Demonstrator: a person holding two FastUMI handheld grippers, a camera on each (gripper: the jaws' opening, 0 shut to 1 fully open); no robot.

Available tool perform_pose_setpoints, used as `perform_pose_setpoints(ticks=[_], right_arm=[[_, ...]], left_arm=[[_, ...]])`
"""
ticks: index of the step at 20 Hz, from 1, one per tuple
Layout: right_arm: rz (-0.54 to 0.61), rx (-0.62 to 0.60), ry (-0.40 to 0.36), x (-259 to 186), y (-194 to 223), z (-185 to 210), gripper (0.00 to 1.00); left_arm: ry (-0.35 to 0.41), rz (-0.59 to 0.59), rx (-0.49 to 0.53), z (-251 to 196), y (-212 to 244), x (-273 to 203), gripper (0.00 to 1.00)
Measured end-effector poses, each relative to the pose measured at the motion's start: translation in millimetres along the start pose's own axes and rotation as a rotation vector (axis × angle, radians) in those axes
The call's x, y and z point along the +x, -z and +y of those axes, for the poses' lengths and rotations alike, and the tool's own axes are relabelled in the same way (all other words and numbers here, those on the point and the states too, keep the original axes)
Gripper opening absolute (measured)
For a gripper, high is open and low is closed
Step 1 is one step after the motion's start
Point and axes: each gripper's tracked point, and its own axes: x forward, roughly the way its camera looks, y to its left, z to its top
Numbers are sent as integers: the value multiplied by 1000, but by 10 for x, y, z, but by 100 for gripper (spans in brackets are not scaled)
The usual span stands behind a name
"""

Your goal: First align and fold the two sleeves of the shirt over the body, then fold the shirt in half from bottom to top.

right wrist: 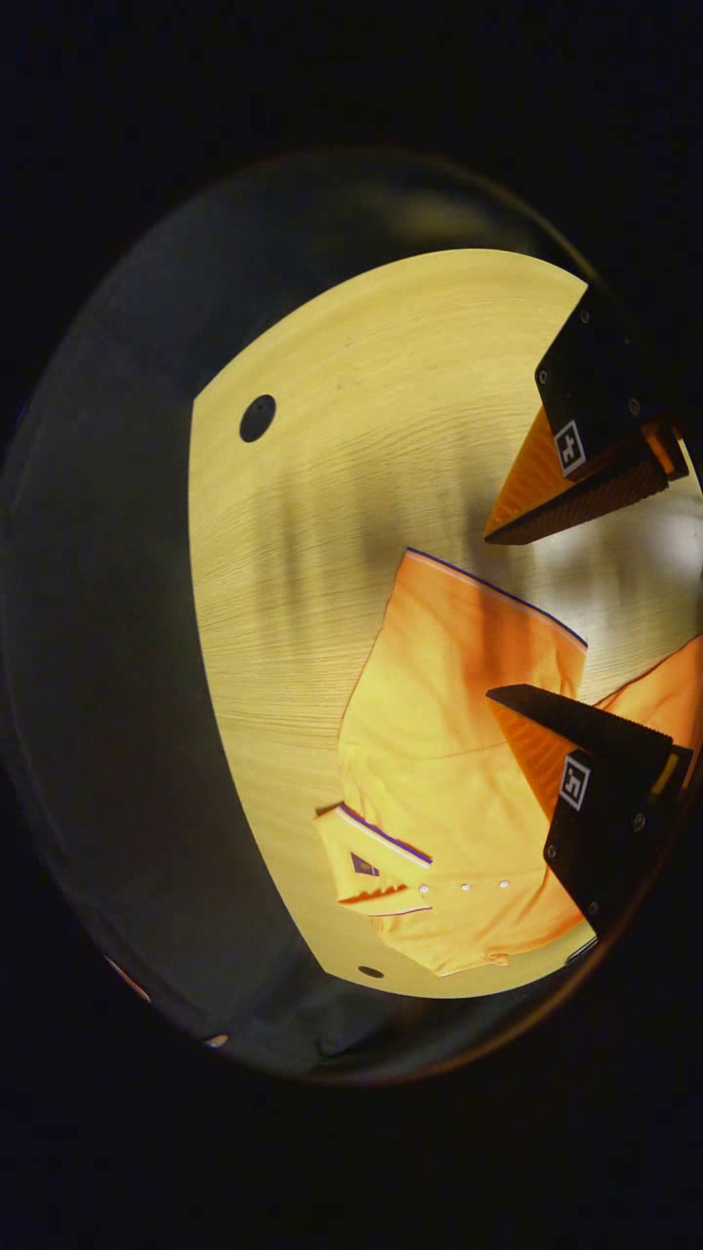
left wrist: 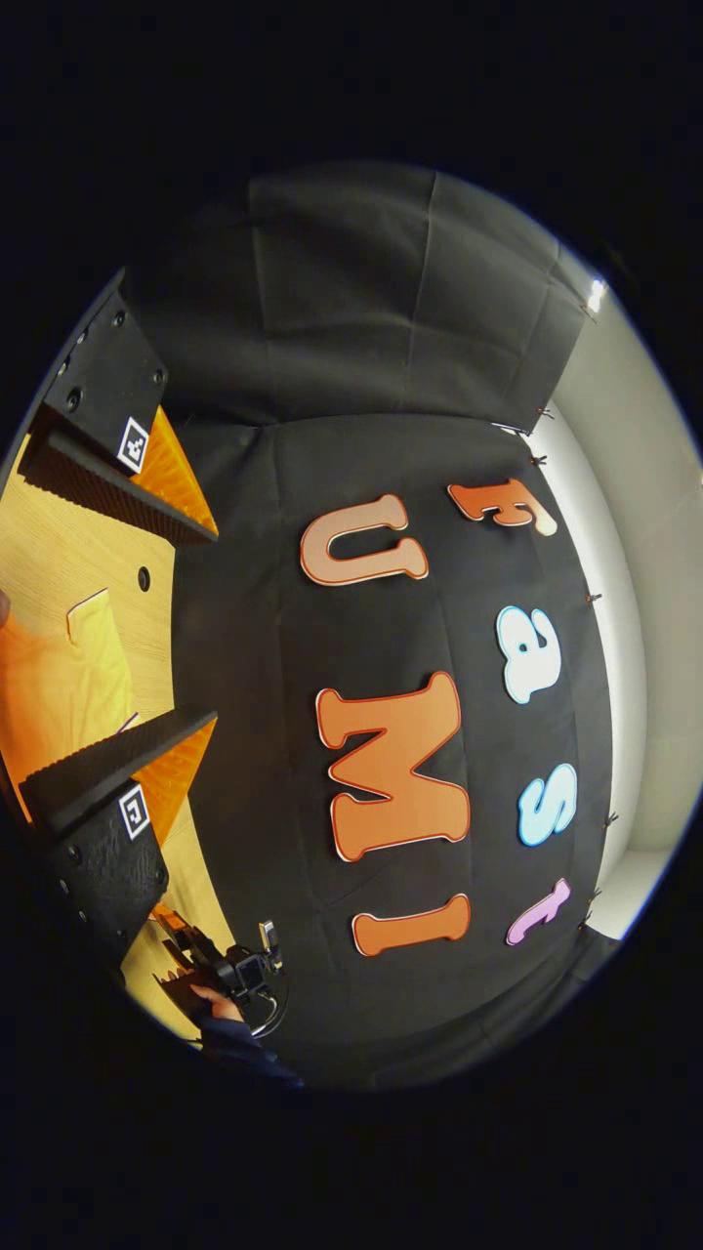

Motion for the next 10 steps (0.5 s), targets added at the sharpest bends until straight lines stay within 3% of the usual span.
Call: perform_pose_setpoints(ticks=[7, 10], right_arm=[[131, -32, 92, 289, 119, -89, 81], [181, -20, 89, 352, 148, 4, 70]], left_arm=[[-20, 40, -2, 80, 114, 60, 99], [-27, 60, -10, 111, 187, 71, 99]])
